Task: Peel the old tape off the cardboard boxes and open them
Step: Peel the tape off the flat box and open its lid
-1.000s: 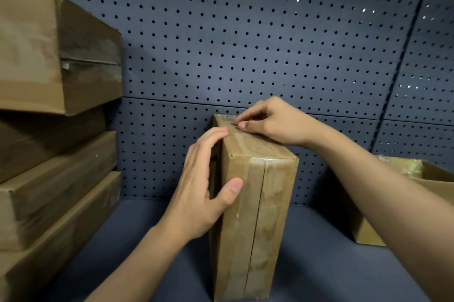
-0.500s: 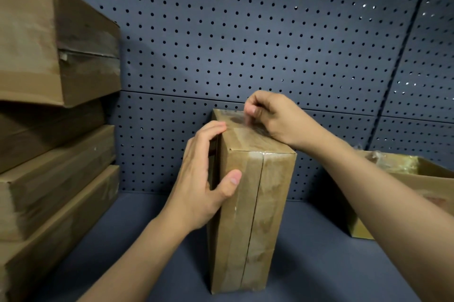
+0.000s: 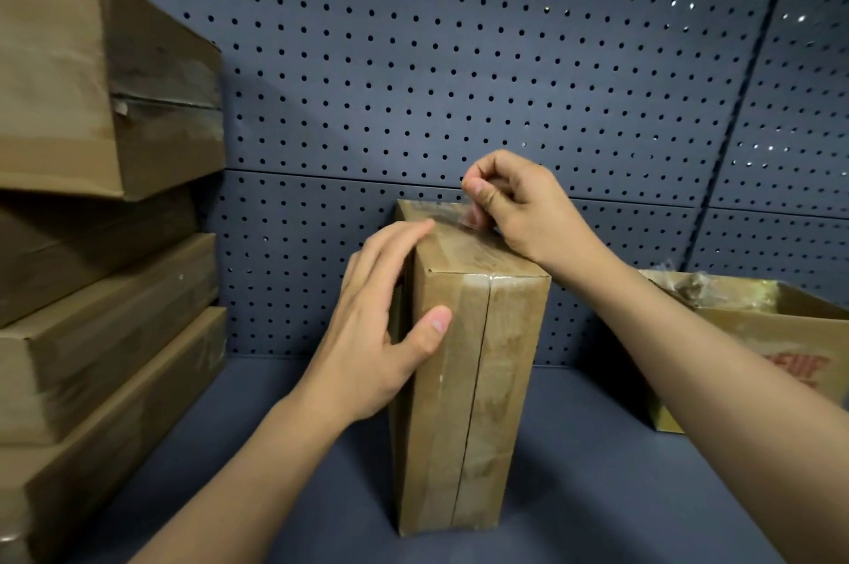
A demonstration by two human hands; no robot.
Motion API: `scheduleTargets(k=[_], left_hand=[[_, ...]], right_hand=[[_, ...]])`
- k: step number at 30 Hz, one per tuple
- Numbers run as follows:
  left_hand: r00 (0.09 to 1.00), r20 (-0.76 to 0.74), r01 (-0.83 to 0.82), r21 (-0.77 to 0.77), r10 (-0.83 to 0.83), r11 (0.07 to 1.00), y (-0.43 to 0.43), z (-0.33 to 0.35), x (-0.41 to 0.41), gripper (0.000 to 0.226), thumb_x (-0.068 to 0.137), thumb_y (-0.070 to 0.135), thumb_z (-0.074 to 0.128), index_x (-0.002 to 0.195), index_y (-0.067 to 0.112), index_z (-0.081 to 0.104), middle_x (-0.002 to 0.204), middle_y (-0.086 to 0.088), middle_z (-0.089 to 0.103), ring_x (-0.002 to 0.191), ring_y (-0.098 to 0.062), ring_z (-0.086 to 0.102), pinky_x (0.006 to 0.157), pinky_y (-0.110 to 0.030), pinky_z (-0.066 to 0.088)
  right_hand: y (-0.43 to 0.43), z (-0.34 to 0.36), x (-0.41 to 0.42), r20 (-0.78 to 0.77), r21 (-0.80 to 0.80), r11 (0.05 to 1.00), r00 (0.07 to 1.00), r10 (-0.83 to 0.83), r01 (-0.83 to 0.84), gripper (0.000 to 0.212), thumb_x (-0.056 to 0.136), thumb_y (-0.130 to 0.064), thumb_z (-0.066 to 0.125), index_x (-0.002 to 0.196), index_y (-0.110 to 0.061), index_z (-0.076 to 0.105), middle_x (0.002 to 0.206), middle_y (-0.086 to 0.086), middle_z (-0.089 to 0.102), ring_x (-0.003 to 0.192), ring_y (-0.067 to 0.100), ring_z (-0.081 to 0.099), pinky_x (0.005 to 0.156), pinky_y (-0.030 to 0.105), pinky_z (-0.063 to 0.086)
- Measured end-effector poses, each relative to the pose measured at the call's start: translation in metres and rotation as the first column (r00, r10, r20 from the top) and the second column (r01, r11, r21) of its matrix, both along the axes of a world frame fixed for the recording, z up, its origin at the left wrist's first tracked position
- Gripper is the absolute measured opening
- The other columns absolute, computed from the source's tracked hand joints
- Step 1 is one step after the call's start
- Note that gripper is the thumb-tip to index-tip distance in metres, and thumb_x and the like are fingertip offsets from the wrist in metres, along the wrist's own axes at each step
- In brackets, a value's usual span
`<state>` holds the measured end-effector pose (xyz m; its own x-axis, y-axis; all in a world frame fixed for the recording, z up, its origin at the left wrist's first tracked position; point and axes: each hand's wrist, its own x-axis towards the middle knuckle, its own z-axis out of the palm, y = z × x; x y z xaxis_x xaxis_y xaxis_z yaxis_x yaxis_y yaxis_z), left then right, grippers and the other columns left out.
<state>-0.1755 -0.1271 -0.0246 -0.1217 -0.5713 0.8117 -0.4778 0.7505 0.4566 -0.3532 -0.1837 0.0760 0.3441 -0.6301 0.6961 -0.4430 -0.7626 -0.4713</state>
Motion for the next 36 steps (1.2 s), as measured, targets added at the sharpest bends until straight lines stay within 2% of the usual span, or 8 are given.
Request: scheduleTargets(k=[6, 13, 17, 20, 22, 24, 27, 36], left_hand=[[0.998, 0.051, -0.020, -0.007, 0.021, 1.000, 0.000, 0.008, 0.004, 0.068, 0.084, 0.071, 0.042, 0.136, 0.027, 0.047, 0.140, 0.013, 0.041, 0.138, -0.017, 0.036, 0.109, -0.032, 0.032], [0.995, -0.061, 0.077, 0.063, -0.073, 0.995, -0.001, 0.017, 0.001, 0.060, 0.084, 0.066, 0.045, 0.125, 0.022, 0.053, 0.137, 0.014, 0.053, 0.137, -0.007, 0.042, 0.111, -0.045, 0.038], [0.994, -0.074, 0.089, 0.081, -0.084, 0.993, -0.001, 0.020, 0.000, 0.057, 0.083, 0.063, 0.046, 0.121, 0.021, 0.053, 0.132, 0.015, 0.055, 0.129, -0.007, 0.049, 0.105, -0.044, 0.043], [0.996, -0.059, 0.073, 0.068, -0.069, 0.995, -0.001, 0.022, 0.000, 0.055, 0.084, 0.062, 0.046, 0.119, 0.021, 0.053, 0.128, 0.014, 0.056, 0.124, -0.009, 0.052, 0.101, -0.044, 0.045], [0.995, -0.060, 0.079, 0.061, -0.076, 0.995, -0.001, 0.022, 0.000, 0.055, 0.085, 0.061, 0.046, 0.120, 0.020, 0.054, 0.126, 0.013, 0.057, 0.123, -0.010, 0.053, 0.100, -0.043, 0.046], [0.995, -0.058, 0.084, 0.058, -0.080, 0.995, 0.000, 0.021, 0.000, 0.055, 0.085, 0.061, 0.046, 0.121, 0.019, 0.054, 0.126, 0.012, 0.057, 0.123, -0.011, 0.053, 0.100, -0.041, 0.045], [0.995, -0.058, 0.080, 0.057, -0.076, 0.995, 0.000, 0.020, 0.001, 0.055, 0.085, 0.061, 0.045, 0.122, 0.020, 0.053, 0.126, 0.013, 0.057, 0.124, -0.009, 0.052, 0.101, -0.035, 0.043], [0.996, -0.078, 0.056, 0.060, -0.052, 0.997, 0.000, 0.019, -0.001, 0.059, 0.083, 0.063, 0.044, 0.122, 0.019, 0.053, 0.127, 0.012, 0.056, 0.123, -0.006, 0.051, 0.100, -0.031, 0.042]], right_hand=[[0.004, 0.002, 0.002, -0.003, -0.062, 0.998, 1.000, -0.013, 0.013, 0.023, 0.104, -0.012, 0.045, 0.087, -0.025, 0.051, 0.056, -0.017, 0.056, 0.071, 0.025, 0.070, 0.076, 0.053, 0.057], [0.011, -0.001, 0.001, 0.088, -0.047, 0.996, 0.993, -0.072, 0.076, 0.020, 0.106, -0.010, 0.039, 0.089, -0.018, 0.048, 0.064, -0.009, 0.052, 0.062, 0.020, 0.069, 0.071, 0.052, 0.057], [0.018, 0.002, -0.004, 0.054, 0.068, 0.998, 0.999, 0.001, -0.004, 0.013, 0.106, -0.028, 0.042, 0.104, -0.018, 0.051, 0.074, 0.020, 0.057, 0.077, 0.035, 0.064, 0.076, 0.049, 0.055], [0.024, 0.005, -0.006, -0.120, 0.099, 0.995, 0.993, -0.002, 0.014, 0.047, 0.100, -0.050, 0.045, 0.144, -0.036, 0.036, 0.082, 0.014, 0.059, 0.086, 0.026, 0.064, 0.079, 0.042, 0.050], [0.028, 0.009, -0.010, -0.205, 0.128, 0.991, 0.977, 0.052, -0.026, 0.068, 0.091, -0.061, 0.046, 0.153, -0.042, 0.025, 0.099, 0.000, 0.061, 0.098, 0.017, 0.063, 0.089, 0.036, 0.049], [0.031, 0.012, -0.015, -0.300, 0.151, 0.988, 0.950, 0.083, -0.039, 0.064, 0.083, -0.063, 0.051, 0.142, -0.039, 0.049, 0.112, -0.010, 0.057, 0.097, -0.002, 0.056, 0.088, 0.019, 0.043], [0.032, 0.013, -0.023, -0.344, 0.153, 0.987, 0.933, 0.107, -0.057, 0.041, 0.079, -0.057, 0.061, 0.109, -0.031, 0.071, 0.096, -0.004, 0.049, 0.084, 0.006, 0.053, 0.077, 0.012, 0.040], [0.034, 0.003, -0.020, -0.201, 0.044, 0.994, 0.974, 0.102, -0.095, 0.021, 0.081, -0.031, 0.076, 0.079, -0.010, 0.072, 0.085, -0.002, 0.047, 0.077, 0.005, 0.049, 0.071, 0.013, 0.040]])
